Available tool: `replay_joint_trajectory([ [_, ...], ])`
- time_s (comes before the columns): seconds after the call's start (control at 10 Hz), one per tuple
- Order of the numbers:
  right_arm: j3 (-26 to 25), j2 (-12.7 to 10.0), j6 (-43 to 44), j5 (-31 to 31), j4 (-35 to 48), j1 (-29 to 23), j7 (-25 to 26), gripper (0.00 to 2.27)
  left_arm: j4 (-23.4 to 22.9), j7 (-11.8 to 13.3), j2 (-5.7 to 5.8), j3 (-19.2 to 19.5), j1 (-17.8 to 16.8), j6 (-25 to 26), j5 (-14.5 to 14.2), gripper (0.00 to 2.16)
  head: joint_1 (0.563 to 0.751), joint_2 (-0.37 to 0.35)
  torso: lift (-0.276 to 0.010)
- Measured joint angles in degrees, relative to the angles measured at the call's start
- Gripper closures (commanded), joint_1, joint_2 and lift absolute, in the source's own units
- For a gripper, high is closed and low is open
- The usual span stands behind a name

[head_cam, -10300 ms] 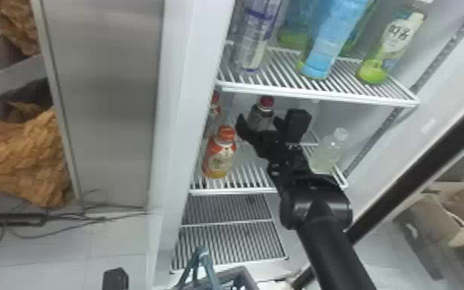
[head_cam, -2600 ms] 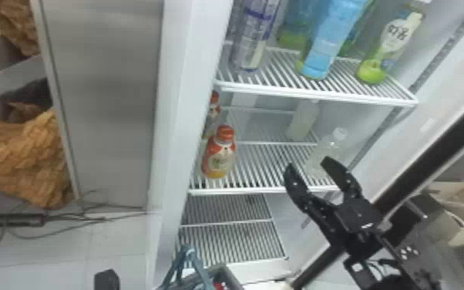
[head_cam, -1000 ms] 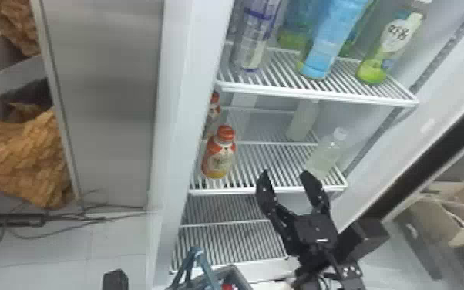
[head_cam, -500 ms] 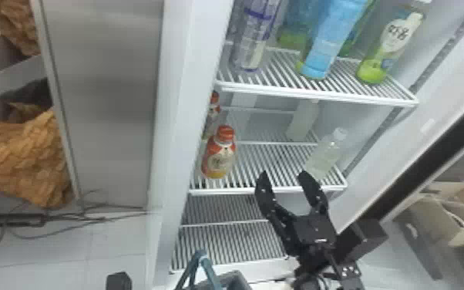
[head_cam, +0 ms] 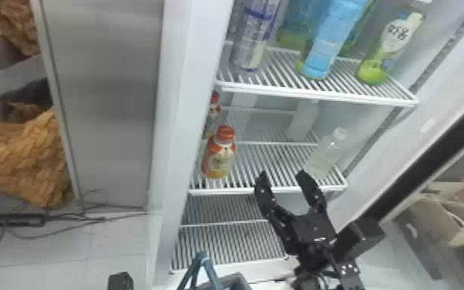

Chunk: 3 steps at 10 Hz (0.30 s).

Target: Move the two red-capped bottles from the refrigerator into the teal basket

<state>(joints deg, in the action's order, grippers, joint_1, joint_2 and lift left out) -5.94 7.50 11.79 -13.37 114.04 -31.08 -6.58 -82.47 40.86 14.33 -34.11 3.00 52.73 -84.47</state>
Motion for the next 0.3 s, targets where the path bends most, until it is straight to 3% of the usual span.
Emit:
replay_joint_trajectory([
  [0.3,0.00,0.06,0.02,-0.02,-0.04,0.01,-0.12,0.24,0.00,0.00,0.16,-0.32,-0.14,0.00,-0.15,1.09,0.695,-0.350,-0.228],
])
